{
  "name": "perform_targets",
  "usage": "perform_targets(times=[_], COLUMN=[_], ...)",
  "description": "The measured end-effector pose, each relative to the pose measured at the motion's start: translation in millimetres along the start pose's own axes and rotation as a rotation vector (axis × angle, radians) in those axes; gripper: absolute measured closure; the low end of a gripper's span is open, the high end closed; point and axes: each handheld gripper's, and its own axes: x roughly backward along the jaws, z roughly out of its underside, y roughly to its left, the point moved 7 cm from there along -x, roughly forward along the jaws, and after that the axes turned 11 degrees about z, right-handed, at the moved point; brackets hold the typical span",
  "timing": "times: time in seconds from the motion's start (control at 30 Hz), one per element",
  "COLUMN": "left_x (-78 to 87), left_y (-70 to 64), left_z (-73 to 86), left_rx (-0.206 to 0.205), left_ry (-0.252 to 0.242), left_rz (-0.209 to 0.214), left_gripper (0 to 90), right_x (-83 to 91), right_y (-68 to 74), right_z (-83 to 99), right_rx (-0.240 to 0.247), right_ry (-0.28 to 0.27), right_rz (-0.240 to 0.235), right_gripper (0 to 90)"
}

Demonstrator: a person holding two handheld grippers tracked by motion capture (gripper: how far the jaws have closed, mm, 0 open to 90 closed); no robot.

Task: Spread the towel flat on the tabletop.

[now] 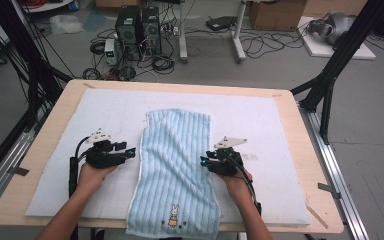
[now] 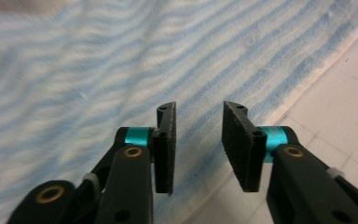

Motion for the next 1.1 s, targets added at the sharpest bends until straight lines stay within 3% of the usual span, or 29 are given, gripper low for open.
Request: perform_targets(times=[0.1, 0.2, 0.23, 0.53, 0.63, 0.7, 0.8, 0.9, 0.97, 1.1], left_x=[-0.4, -1.8, -2.5, -20.5, -32.4, -40.7, -51.0, -52.4, -51.0, -42.6], left_y=[-2.6, -4.6, -5.4, -13.8, -13.5, -13.4, -12.7, -17.2, -19.2, -25.9], left_z=[1.1, 0.3, -0.1, -6.8, -7.3, -6.2, -0.7, 1.3, 2.3, 7.1], left_rx=[-0.008, -0.004, -0.003, -0.027, -0.026, -0.025, -0.051, -0.118, -0.123, -0.115], left_ry=[0.005, -0.003, -0.004, 0.006, 0.032, 0.04, 0.122, 0.163, 0.175, 0.212], left_rz=[-0.002, 0.003, 0.009, 0.029, 0.025, 0.018, -0.002, -0.015, -0.009, 0.03], left_gripper=[47.8, 47.8, 47.8, 47.8, 47.7, 47.9, 55.8, 78.0, 84.3, 86.2], right_x=[-10.1, -5.9, -4.1, 14.7, 15.7, 17.2, 20.4, 21.2, 21.3, 21.2], right_y=[7.7, 9.9, 10.4, 21.8, 22.4, 21.0, 13.7, 7.0, 4.8, 3.5], right_z=[5.2, 6.9, 8.0, 20.9, 20.0, 16.3, 10.7, 9.6, 9.6, 9.5], right_rx=[0.084, 0.089, 0.09, 0.099, 0.09, 0.06, 0.031, 0.009, -0.008, -0.011], right_ry=[0.048, 0.069, 0.078, 0.131, 0.124, 0.089, 0.037, 0.023, 0.023, 0.022], right_rz=[0.017, -0.008, -0.021, -0.187, -0.207, -0.201, -0.172, -0.149, -0.143, -0.144], right_gripper=[72.4, 85.7, 86.5, 84.9, 76.1, 70.3, 67.2, 64.9, 63.7, 63.5])
